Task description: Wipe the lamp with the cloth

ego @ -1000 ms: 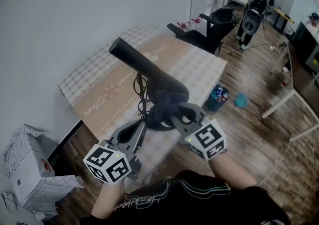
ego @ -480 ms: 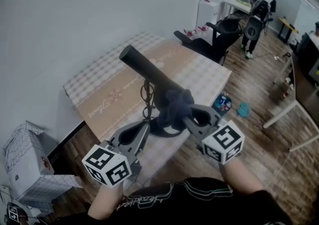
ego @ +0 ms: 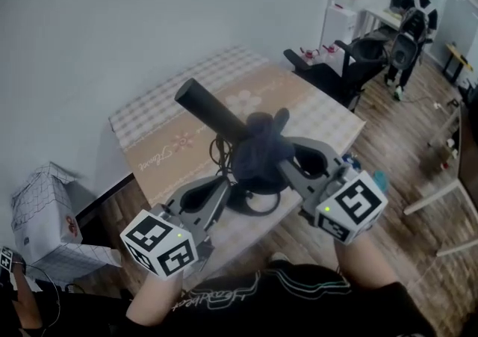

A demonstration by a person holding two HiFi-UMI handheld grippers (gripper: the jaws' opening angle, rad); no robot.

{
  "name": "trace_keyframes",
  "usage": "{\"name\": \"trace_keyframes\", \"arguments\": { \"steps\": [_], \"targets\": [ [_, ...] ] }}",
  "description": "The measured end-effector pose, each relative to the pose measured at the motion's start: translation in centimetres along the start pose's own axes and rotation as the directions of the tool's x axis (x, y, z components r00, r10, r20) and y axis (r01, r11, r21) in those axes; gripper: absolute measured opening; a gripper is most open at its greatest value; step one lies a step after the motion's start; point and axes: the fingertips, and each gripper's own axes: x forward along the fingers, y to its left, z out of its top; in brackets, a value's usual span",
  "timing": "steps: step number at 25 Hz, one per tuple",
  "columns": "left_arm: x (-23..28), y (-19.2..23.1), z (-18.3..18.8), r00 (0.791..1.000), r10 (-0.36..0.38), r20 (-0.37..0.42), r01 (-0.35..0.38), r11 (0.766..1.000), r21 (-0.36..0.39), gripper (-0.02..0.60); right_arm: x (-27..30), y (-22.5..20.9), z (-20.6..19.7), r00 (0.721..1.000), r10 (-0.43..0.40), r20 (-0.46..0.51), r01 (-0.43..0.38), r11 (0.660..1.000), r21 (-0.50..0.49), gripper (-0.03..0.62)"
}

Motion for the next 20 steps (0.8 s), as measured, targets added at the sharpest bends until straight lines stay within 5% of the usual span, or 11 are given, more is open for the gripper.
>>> {"name": "trace_keyframes", "arguments": {
  "steps": [9,13,20],
  "targets": [
    [1.8,0.2,0.8,0.984,0.171,0.052,-0.173,0.985,0.026,0.000,1.9,-2.8,2.7,0.977,0.195,0.089,-0.185,0.977,-0.111,0.057],
    [2.2,-0.3,-0.1,0.964,0.251,0.085,-0.256,0.965,0.048,0.000,2.1,-2.7,3.5,0.942,0.298,0.157,-0.279,0.951,-0.129,0.057],
    [-0.2,1.8,3.5,0.915,0.385,0.117,-0.390,0.921,0.021,0.000,6.9,-1.4,8.7,0.875,0.447,0.188,-0.423,0.893,-0.156,0.057]
  ]
}}
